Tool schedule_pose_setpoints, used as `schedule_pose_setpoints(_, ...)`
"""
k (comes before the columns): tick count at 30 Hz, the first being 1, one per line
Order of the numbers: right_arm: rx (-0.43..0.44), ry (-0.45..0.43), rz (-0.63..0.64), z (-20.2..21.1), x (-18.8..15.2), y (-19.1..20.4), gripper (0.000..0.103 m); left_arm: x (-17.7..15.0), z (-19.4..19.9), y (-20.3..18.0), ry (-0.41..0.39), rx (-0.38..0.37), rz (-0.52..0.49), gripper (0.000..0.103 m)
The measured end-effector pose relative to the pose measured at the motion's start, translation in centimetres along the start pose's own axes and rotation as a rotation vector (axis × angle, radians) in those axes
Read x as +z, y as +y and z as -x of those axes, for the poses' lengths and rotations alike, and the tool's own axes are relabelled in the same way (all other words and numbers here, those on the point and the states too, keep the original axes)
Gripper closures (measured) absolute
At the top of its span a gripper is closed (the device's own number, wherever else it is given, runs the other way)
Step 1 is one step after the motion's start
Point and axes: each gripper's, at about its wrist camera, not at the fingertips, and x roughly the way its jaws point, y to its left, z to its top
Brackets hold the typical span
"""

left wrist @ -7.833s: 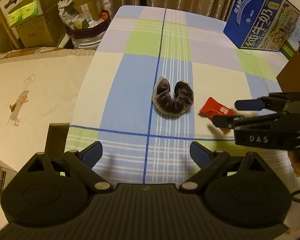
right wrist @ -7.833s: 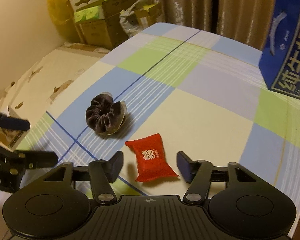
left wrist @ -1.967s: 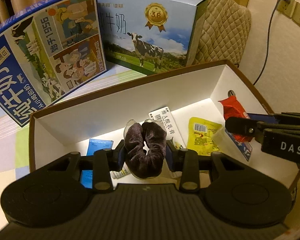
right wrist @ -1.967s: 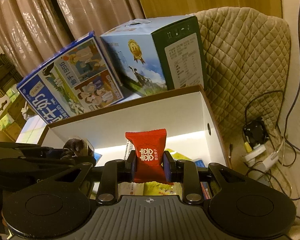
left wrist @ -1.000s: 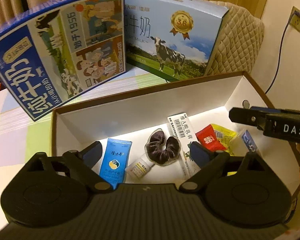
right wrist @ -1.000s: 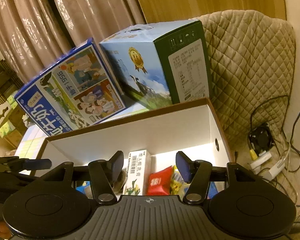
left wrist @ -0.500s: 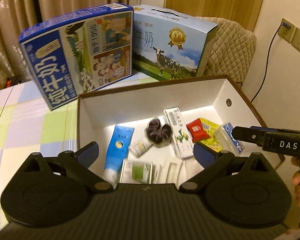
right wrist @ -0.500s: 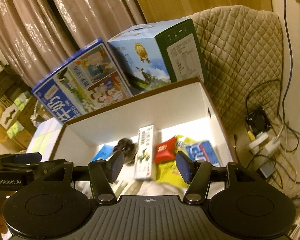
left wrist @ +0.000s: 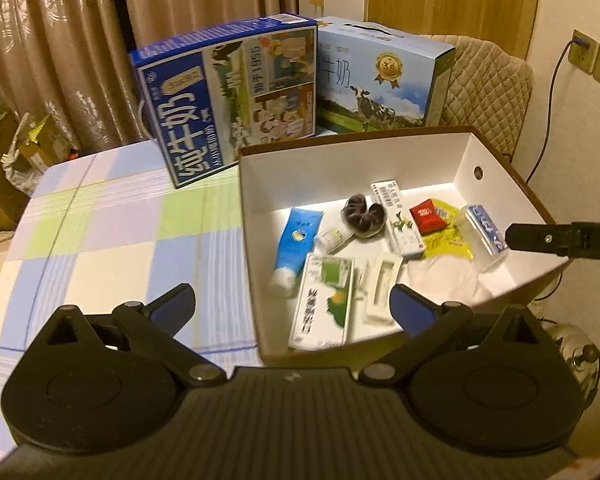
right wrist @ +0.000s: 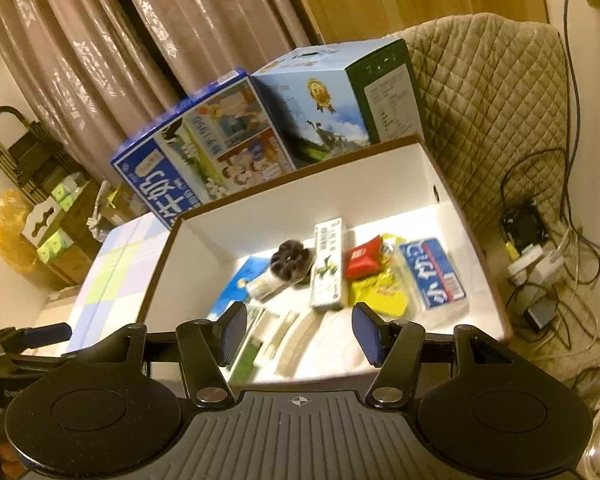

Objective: Organize objects

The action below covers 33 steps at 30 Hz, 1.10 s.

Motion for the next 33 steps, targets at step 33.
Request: schedule_pose_setpoints(33,-0.063,0.130,0.180,4.3,-17.3,18.3,0.047,-14.9,12.1,13.8,0.066,-0.006,0.144,0.001)
